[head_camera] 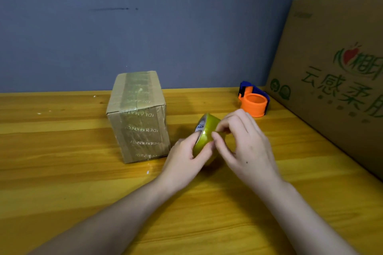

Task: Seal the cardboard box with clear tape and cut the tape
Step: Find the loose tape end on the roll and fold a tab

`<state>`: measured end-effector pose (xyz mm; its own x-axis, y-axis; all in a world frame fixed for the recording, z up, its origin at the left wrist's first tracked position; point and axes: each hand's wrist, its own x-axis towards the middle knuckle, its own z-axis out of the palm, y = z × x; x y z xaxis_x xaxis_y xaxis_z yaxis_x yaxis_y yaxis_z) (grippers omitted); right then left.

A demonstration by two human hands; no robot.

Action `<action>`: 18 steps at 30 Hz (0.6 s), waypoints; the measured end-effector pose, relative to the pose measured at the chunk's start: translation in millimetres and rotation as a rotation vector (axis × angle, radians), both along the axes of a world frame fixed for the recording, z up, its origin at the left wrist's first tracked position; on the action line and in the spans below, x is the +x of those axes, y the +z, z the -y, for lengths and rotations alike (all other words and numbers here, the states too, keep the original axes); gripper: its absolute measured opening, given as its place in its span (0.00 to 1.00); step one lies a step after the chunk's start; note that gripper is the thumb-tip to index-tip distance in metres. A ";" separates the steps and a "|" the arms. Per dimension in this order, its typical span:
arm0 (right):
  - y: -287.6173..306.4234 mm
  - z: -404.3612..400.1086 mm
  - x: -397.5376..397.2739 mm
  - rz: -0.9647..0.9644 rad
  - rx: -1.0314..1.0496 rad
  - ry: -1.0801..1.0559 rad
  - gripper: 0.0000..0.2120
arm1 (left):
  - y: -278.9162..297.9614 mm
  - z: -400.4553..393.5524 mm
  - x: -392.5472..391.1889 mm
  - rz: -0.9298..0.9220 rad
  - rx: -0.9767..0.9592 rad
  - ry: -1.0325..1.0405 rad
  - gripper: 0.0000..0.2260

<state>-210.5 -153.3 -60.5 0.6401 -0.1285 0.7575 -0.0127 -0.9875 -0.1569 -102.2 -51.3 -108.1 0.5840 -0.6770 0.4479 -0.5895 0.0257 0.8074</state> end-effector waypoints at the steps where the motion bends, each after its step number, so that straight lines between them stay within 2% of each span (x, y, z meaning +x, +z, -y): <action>1: -1.3 3.5 0.7 0.007 0.009 -0.016 0.08 | -0.7 -1.1 0.4 0.011 0.010 -0.017 0.14; 3: -1.1 11.6 0.8 0.014 0.053 -0.043 0.08 | -0.4 -3.1 -0.9 0.050 0.037 -0.043 0.13; 7: 1.3 25.7 0.5 0.015 0.148 -0.101 0.07 | 3.7 -10.7 -9.3 0.011 0.064 -0.152 0.09; 9: 1.1 31.0 0.4 -0.009 0.186 -0.133 0.06 | 5.9 -15.6 -16.5 0.078 0.090 -0.178 0.11; 12: -0.1 33.7 0.8 -0.045 0.220 -0.097 0.05 | 7.9 -21.1 -25.1 0.214 0.151 -0.137 0.16; 18: 7.3 30.1 -1.7 -0.060 0.229 -0.002 0.04 | 16.2 -32.0 -22.1 0.314 0.157 -0.031 0.20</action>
<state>-212.2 -183.5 -53.2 0.6828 -0.2934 0.6691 -0.0302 -0.9264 -0.3754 -124.3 -19.2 -91.8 0.4125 -0.7669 0.4916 -0.8107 -0.0629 0.5820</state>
